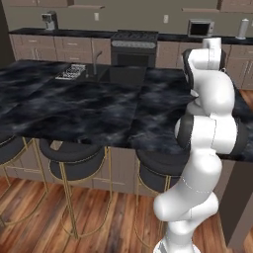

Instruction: The kettle is done boiling. Turn off the stove, then wait for 300 timesteps before moving the kettle to the dining table.

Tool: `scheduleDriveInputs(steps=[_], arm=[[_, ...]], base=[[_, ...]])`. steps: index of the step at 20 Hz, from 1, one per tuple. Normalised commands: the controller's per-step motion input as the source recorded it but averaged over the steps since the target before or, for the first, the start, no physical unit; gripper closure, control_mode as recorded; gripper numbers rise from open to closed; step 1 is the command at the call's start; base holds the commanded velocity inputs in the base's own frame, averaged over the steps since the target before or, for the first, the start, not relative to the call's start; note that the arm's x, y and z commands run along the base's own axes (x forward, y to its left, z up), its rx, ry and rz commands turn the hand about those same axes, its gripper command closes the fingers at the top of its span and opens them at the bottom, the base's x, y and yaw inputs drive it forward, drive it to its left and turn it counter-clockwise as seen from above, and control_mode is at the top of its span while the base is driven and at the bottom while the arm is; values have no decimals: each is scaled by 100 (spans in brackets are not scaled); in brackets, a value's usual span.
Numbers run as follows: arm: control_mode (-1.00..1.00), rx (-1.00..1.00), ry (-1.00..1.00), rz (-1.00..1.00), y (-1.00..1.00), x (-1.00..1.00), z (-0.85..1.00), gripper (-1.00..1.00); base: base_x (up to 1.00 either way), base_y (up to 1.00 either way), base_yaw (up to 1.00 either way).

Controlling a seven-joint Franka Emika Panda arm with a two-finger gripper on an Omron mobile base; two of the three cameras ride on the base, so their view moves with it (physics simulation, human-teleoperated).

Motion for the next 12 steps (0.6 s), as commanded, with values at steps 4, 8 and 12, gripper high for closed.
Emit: scheduleDriveInputs(steps=[4,8,12], arm=[[100,0,0,0,0,0,0,100],[100,0,0,0,0,0,0,100],[100,0,0,0,0,0,0,100]], base=[[46,4,-9],[46,3,-7],[22,0,-2]])
